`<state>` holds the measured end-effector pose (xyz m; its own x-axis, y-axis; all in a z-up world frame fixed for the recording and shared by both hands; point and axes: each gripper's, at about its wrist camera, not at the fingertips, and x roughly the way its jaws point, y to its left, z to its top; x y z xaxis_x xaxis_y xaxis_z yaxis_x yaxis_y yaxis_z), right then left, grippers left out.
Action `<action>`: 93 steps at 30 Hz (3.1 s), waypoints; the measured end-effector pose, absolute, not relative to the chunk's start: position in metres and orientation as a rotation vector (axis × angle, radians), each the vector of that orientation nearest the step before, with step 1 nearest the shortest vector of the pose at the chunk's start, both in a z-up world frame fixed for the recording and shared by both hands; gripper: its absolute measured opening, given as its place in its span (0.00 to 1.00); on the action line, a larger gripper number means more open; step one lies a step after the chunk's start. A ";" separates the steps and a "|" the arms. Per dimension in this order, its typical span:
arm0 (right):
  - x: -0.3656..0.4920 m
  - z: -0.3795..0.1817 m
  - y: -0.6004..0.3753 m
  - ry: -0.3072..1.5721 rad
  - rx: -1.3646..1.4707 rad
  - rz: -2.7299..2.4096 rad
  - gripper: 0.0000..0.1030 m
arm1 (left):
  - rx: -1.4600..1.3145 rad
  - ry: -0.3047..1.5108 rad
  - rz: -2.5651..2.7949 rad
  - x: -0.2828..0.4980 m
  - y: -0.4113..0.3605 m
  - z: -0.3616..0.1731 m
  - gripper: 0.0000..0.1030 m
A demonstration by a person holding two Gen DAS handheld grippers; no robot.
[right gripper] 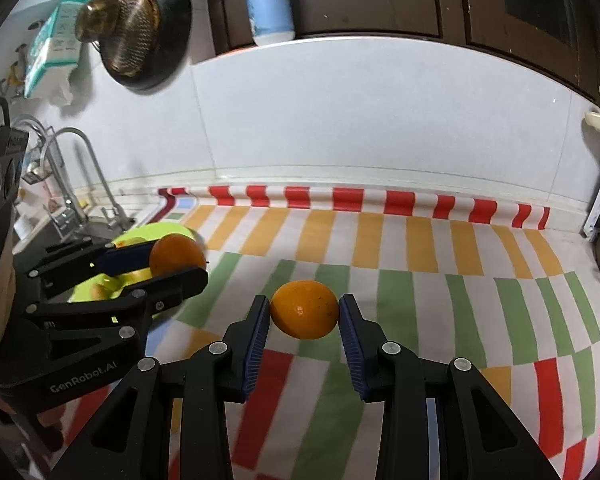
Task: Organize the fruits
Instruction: 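Grasp an orange with the left tool while the right tool grasps the other orange, then carry both held oranges over the green plate and lower them, then open both tools to release the oranges onto the plate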
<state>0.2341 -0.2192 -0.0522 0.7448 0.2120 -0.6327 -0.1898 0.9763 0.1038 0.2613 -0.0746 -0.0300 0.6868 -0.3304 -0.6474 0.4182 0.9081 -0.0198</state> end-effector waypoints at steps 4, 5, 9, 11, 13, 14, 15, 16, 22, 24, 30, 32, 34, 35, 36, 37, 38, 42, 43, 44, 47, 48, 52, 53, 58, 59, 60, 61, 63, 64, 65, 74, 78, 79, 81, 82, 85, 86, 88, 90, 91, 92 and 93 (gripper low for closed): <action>0.221 -0.042 -0.212 0.673 0.021 0.237 0.36 | 0.118 0.682 -0.402 0.245 -0.065 -0.022 0.39; 0.219 -0.040 -0.209 0.670 0.020 0.244 0.36 | 0.111 0.680 -0.398 0.240 -0.060 -0.019 0.39; 0.209 -0.034 -0.199 0.654 0.010 0.259 0.36 | 0.101 0.660 -0.379 0.223 -0.047 -0.012 0.39; 0.204 -0.031 -0.194 0.646 0.009 0.269 0.36 | 0.096 0.651 -0.364 0.216 -0.040 -0.009 0.39; 0.198 -0.028 -0.189 0.640 0.005 0.276 0.36 | 0.089 0.645 -0.349 0.210 -0.032 -0.007 0.39; 0.196 -0.027 -0.186 0.637 0.005 0.281 0.36 | 0.082 0.645 -0.342 0.207 -0.027 -0.006 0.39; 0.194 -0.026 -0.183 0.634 0.002 0.283 0.36 | 0.076 0.645 -0.336 0.204 -0.023 -0.005 0.39; 0.192 -0.026 -0.180 0.632 -0.002 0.287 0.36 | 0.070 0.643 -0.327 0.201 -0.019 -0.005 0.39; 0.182 -0.020 -0.161 0.617 -0.009 0.313 0.36 | 0.061 0.641 -0.299 0.191 0.002 -0.001 0.39; 0.180 -0.019 -0.153 0.612 -0.011 0.323 0.36 | 0.055 0.640 -0.291 0.187 0.011 0.000 0.39; 0.174 -0.014 -0.127 0.593 -0.026 0.349 0.36 | 0.052 0.619 -0.272 0.178 0.035 0.006 0.39; 0.172 -0.012 -0.120 0.587 -0.029 0.354 0.36 | 0.049 0.612 -0.268 0.176 0.042 0.009 0.39; 0.171 -0.010 -0.111 0.580 -0.026 0.364 0.36 | 0.049 0.604 -0.263 0.174 0.052 0.012 0.39; 0.171 -0.009 -0.107 0.577 -0.024 0.369 0.36 | 0.050 0.601 -0.260 0.173 0.056 0.013 0.39; 0.170 -0.008 -0.104 0.575 -0.023 0.372 0.36 | 0.051 0.600 -0.257 0.173 0.060 0.014 0.39; 0.170 -0.008 -0.100 0.573 -0.024 0.376 0.36 | 0.052 0.599 -0.254 0.173 0.063 0.014 0.39; 0.169 -0.007 -0.094 0.571 -0.022 0.382 0.36 | 0.053 0.595 -0.249 0.172 0.069 0.015 0.39; 0.169 -0.006 -0.077 0.562 -0.019 0.397 0.36 | 0.058 0.595 -0.241 0.173 0.086 0.014 0.39; 0.169 -0.006 -0.072 0.563 -0.018 0.400 0.36 | 0.059 0.597 -0.239 0.173 0.091 0.012 0.39; 0.170 -0.007 -0.068 0.565 -0.018 0.403 0.36 | 0.060 0.599 -0.237 0.174 0.094 0.011 0.39; 0.173 -0.011 -0.056 0.574 -0.020 0.404 0.36 | 0.064 0.612 -0.232 0.178 0.105 0.006 0.39; 0.174 -0.013 -0.053 0.579 -0.019 0.403 0.36 | 0.064 0.616 -0.231 0.179 0.109 0.003 0.39; 0.183 -0.023 -0.039 0.607 -0.017 0.398 0.36 | 0.073 0.633 -0.232 0.187 0.121 -0.006 0.39; 0.185 -0.027 -0.036 0.614 -0.018 0.396 0.36 | 0.078 0.640 -0.235 0.190 0.124 -0.010 0.39; 0.198 -0.042 -0.023 0.659 -0.022 0.394 0.36 | 0.087 0.670 -0.253 0.204 0.132 -0.026 0.39; 0.201 -0.045 -0.022 0.666 -0.023 0.392 0.36 | 0.086 0.678 -0.259 0.208 0.133 -0.029 0.39; 0.204 -0.048 -0.020 0.676 -0.024 0.390 0.36 | 0.086 0.685 -0.263 0.211 0.133 -0.033 0.39; 0.208 -0.052 -0.019 0.689 -0.023 0.391 0.36 | 0.086 0.691 -0.264 0.215 0.134 -0.035 0.39; 0.214 -0.058 -0.016 0.707 -0.024 0.392 0.36 | 0.089 0.710 -0.266 0.223 0.136 -0.043 0.39; 0.216 -0.060 -0.014 0.714 -0.026 0.392 0.36 | 0.089 0.720 -0.270 0.226 0.136 -0.047 0.39; 0.220 -0.065 -0.012 0.728 -0.028 0.394 0.36 | 0.089 0.730 -0.274 0.229 0.136 -0.050 0.39; 0.245 -0.091 -0.007 0.807 -0.028 0.389 0.36 | 0.103 0.797 -0.271 0.253 0.141 -0.081 0.39; 0.251 -0.099 0.002 0.826 -0.031 0.410 0.36 | 0.133 0.807 -0.270 0.263 0.144 -0.089 0.39; 0.252 -0.101 0.004 0.829 -0.034 0.417 0.36 | 0.143 0.808 -0.270 0.266 0.144 -0.090 0.39; 0.255 -0.105 0.010 0.835 -0.038 0.423 0.36 | 0.161 0.808 -0.278 0.271 0.144 -0.092 0.39; 0.258 -0.106 0.013 0.836 -0.037 0.429 0.36 | 0.168 0.809 -0.278 0.273 0.145 -0.093 0.39; 0.263 -0.107 0.016 0.828 -0.030 0.427 0.37 | 0.175 0.809 -0.289 0.279 0.146 -0.095 0.42; 0.265 -0.107 0.017 0.827 -0.029 0.424 0.40 | 0.175 0.805 -0.290 0.279 0.147 -0.094 0.46; 0.265 -0.105 0.015 0.823 -0.030 0.400 0.49 | 0.172 0.784 -0.283 0.278 0.150 -0.091 0.57; 0.263 -0.102 0.011 0.814 -0.028 0.383 0.49 | 0.171 0.771 -0.281 0.274 0.150 -0.088 0.57; 0.262 -0.100 0.009 0.810 -0.027 0.370 0.49 | 0.171 0.768 -0.280 0.272 0.150 -0.087 0.57; 0.260 -0.098 0.006 0.806 -0.023 0.356 0.49 | 0.167 0.762 -0.279 0.269 0.150 -0.086 0.57; 0.259 -0.096 0.004 0.803 -0.019 0.348 0.49 | 0.163 0.759 -0.278 0.266 0.150 -0.084 0.57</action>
<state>0.2591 0.0037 -0.0963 0.6405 0.2981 -0.7077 -0.3125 0.9430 0.1143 0.2660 0.1496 -0.0842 0.6917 -0.1893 -0.6969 0.3060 0.9510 0.0454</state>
